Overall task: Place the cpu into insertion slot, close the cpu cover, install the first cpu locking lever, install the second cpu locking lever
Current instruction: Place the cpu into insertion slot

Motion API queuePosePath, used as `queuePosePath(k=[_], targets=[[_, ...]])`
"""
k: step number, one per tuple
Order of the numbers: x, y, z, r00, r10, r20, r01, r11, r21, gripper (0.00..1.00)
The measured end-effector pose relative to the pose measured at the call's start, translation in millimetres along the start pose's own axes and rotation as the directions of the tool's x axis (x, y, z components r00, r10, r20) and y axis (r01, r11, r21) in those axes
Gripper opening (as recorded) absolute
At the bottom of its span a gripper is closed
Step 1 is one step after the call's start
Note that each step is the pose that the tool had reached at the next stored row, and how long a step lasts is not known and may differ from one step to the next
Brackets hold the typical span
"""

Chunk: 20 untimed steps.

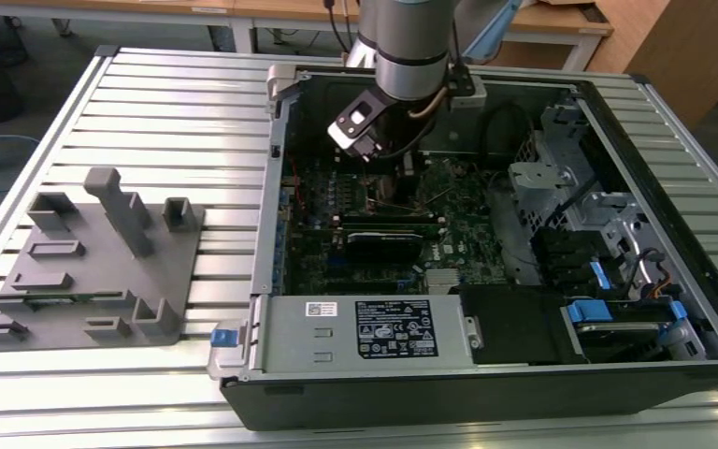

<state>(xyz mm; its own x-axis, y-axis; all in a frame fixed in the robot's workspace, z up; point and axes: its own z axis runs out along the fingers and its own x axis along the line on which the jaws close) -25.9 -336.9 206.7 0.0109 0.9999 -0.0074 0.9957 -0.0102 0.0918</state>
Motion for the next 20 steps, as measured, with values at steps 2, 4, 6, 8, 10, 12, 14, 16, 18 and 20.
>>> queuePosePath(k=[2, 4, 6, 8, 10, 12, 14, 16, 18, 20], targets=[[0.1, -0.4, 1.3, 1.0000, 0.000, 0.0000, 0.000, 1.0000, 0.0000, 0.54], [0.1, -0.8, 2.9, 1.0000, 0.000, 0.0000, 0.000, 1.0000, 0.0000, 0.54], [0.3, -1.4, 4.3, 1.0000, 0.000, 0.0000, 0.000, 1.0000, 0.0000, 0.54], [0.3, -1.6, 6.0, 1.0000, 0.000, 0.0000, 0.000, 1.0000, 0.0000, 0.54], [0.3, -1.9, 8.2, 1.0000, 0.000, 0.0000, 0.000, 1.0000, 0.0001, 0.54], [0.3, -2.0, 10.0, 1.0000, 0.000, 0.0000, 0.000, 1.0000, 0.0001, 0.54], [0.3, -2.1, 10.2, 1.0000, 0.000, 0.0003, 0.000, 1.0000, 0.0002, 0.54], [0.3, -2.1, 10.3, 1.0000, 0.000, 0.0002, 0.000, 1.0000, 0.0001, 0.54], [0.3, -2.1, 10.5, 1.0000, 0.000, -0.0003, 0.000, 1.0000, -0.0001, 0.54], [0.4, -2.1, 10.5, 1.0000, 0.000, -0.0025, 0.000, 1.0000, -0.0007, 0.54]])
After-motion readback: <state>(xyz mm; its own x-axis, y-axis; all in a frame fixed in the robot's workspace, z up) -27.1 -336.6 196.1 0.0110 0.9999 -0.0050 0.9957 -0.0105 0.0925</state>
